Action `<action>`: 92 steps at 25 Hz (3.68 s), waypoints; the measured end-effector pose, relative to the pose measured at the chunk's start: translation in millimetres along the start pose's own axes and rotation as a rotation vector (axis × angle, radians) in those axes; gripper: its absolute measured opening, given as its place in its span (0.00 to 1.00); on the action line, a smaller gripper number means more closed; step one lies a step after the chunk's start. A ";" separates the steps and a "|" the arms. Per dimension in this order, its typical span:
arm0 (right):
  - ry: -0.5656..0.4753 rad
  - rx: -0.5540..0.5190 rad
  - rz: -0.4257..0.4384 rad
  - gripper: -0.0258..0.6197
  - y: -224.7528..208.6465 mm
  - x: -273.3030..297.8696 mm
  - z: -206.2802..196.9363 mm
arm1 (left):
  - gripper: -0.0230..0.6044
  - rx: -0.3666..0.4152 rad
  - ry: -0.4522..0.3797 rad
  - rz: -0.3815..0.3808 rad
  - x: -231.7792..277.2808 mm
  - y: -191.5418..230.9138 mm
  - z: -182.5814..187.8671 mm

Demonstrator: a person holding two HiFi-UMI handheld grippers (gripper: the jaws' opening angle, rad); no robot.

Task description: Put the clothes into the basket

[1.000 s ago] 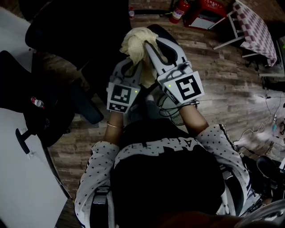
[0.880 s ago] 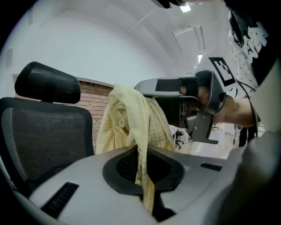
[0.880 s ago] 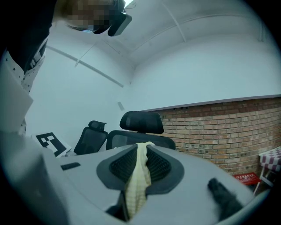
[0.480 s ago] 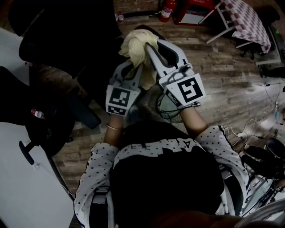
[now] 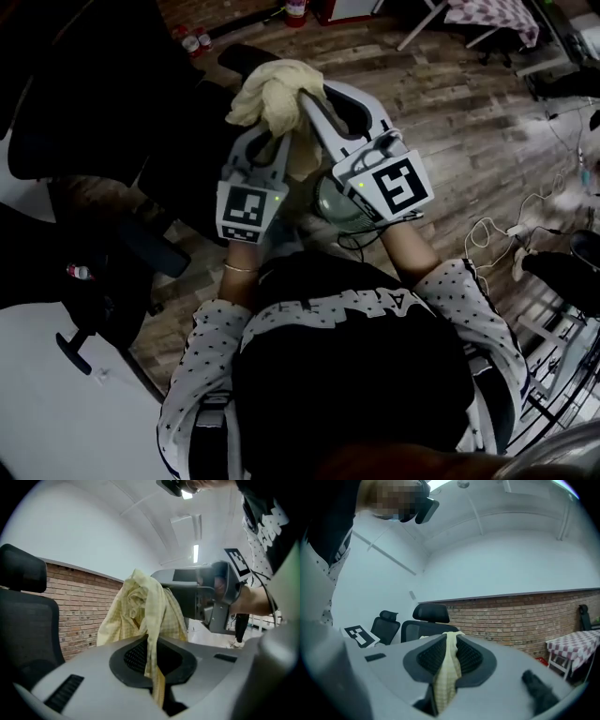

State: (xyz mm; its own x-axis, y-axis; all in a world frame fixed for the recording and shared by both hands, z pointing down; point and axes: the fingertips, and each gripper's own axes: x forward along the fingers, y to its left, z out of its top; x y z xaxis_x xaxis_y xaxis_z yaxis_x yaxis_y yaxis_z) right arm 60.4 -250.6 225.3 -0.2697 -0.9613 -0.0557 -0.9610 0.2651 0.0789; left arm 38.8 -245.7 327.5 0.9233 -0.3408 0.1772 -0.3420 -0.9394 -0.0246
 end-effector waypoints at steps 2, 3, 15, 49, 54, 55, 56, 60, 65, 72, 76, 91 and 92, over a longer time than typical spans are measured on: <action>0.005 0.000 -0.036 0.15 -9.1 -22.5 -3.1 | 0.07 0.001 0.002 -0.045 9.4 -23.0 -2.1; 0.008 0.001 -0.054 0.15 -14.3 -33.3 -5.2 | 0.07 0.001 0.003 -0.068 14.3 -33.9 -3.6; 0.113 0.049 -0.278 0.15 -63.8 -161.6 -39.1 | 0.07 0.046 0.077 -0.260 56.4 -150.4 -29.4; 0.264 0.253 -0.442 0.15 -92.3 -297.7 -198.0 | 0.07 -0.006 0.250 -0.504 104.6 -262.0 -173.7; 0.282 0.273 -0.448 0.15 -90.8 -299.9 -209.4 | 0.07 -0.006 0.273 -0.508 100.8 -261.7 -184.6; 0.282 0.278 -0.451 0.15 -90.8 -300.1 -212.2 | 0.07 -0.008 0.275 -0.506 100.9 -261.5 -187.3; 0.281 0.283 -0.453 0.15 -90.1 -300.5 -215.3 | 0.07 -0.010 0.277 -0.503 100.6 -261.4 -190.3; 0.287 0.292 -0.450 0.15 -89.9 -300.1 -226.9 | 0.07 -0.016 0.286 -0.489 102.3 -260.4 -200.6; 0.290 0.298 -0.453 0.15 -90.5 -301.8 -233.7 | 0.07 -0.009 0.288 -0.487 101.6 -262.4 -204.5; 0.282 0.319 -0.465 0.15 -95.5 -305.9 -236.2 | 0.07 -0.018 0.294 -0.500 100.0 -266.4 -204.9; 0.293 0.344 -0.476 0.15 -96.6 -309.5 -247.1 | 0.07 -0.001 0.322 -0.525 96.0 -270.3 -213.7; 0.300 0.408 -0.483 0.15 -94.7 -317.6 -276.9 | 0.07 -0.043 0.369 -0.529 103.3 -273.3 -240.2; 0.305 0.411 -0.481 0.15 -94.5 -318.3 -280.2 | 0.07 -0.049 0.375 -0.532 104.1 -274.6 -243.0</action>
State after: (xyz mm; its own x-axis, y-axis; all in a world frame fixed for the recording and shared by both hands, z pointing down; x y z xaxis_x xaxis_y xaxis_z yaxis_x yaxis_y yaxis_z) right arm 254.2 9.3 514.4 0.1624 -0.9411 0.2966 -0.9308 -0.2459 -0.2705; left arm 186.3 -14.1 591.7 0.8482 0.2146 0.4843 0.1288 -0.9704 0.2043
